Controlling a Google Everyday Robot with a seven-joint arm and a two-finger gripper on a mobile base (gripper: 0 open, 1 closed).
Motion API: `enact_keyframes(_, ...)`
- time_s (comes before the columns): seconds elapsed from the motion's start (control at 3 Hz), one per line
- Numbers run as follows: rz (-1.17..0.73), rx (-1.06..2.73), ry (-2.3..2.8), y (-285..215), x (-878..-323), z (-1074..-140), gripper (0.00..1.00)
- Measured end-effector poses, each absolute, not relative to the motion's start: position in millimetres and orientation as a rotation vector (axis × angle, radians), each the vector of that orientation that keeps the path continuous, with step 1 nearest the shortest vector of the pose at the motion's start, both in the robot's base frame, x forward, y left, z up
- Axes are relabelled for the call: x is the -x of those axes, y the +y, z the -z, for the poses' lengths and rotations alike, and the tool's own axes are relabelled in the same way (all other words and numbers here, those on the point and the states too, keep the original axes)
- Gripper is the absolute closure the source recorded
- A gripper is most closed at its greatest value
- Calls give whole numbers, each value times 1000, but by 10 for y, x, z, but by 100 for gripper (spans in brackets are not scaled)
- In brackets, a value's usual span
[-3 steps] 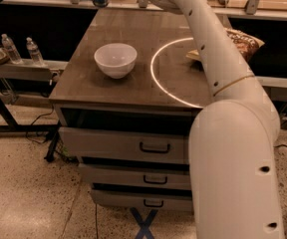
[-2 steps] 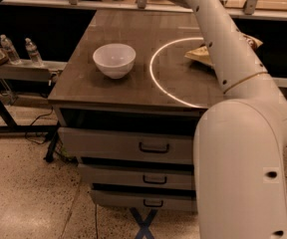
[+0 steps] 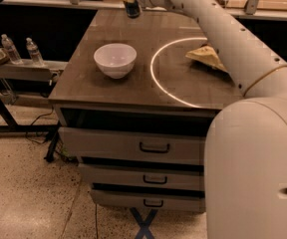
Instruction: Pick redbull can from white bowl and place on counter
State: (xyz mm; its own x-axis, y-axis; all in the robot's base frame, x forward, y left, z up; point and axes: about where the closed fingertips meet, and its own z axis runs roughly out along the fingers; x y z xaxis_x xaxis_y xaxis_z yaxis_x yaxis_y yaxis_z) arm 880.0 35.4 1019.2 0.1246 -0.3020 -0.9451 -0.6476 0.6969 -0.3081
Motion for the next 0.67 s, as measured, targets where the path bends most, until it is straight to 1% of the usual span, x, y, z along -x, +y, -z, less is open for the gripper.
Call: enact_keyframes(0.67,-270,754,1593,131,-8987,-9829,100)
